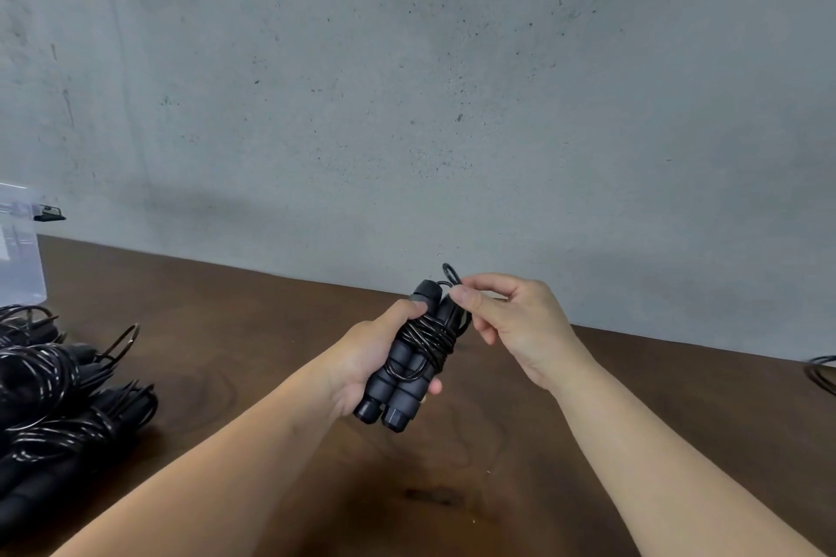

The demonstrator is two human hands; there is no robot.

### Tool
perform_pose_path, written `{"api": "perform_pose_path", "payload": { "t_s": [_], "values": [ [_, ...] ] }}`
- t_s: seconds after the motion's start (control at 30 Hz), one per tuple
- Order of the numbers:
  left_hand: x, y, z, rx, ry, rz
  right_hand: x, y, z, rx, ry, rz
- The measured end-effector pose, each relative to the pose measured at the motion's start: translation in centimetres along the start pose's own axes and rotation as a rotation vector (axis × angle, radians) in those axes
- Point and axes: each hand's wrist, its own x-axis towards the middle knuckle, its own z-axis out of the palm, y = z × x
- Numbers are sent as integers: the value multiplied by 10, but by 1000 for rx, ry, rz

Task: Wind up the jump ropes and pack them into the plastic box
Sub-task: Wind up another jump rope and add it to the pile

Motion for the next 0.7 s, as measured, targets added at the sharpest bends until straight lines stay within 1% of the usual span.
{"api": "perform_pose_path", "payload": {
  "t_s": [0.1, 0.23, 0.37, 0.53, 0.7],
  "values": [
    [2, 3, -6, -46, -11, -5, 0, 3, -2, 117, 87, 15],
    [3, 3, -11, -61, -3, -2, -4, 7, -4, -5, 134, -20],
    [4, 1, -12, -61, -1, 38, -6, 2, -4, -207, 93, 15],
    [3, 0, -11, -32, 3, 81, -2, -1, -6, -348, 58, 98],
    [0, 2, -9, 16, 4, 102, -4, -7, -6, -453, -16, 107]
  ]
}}
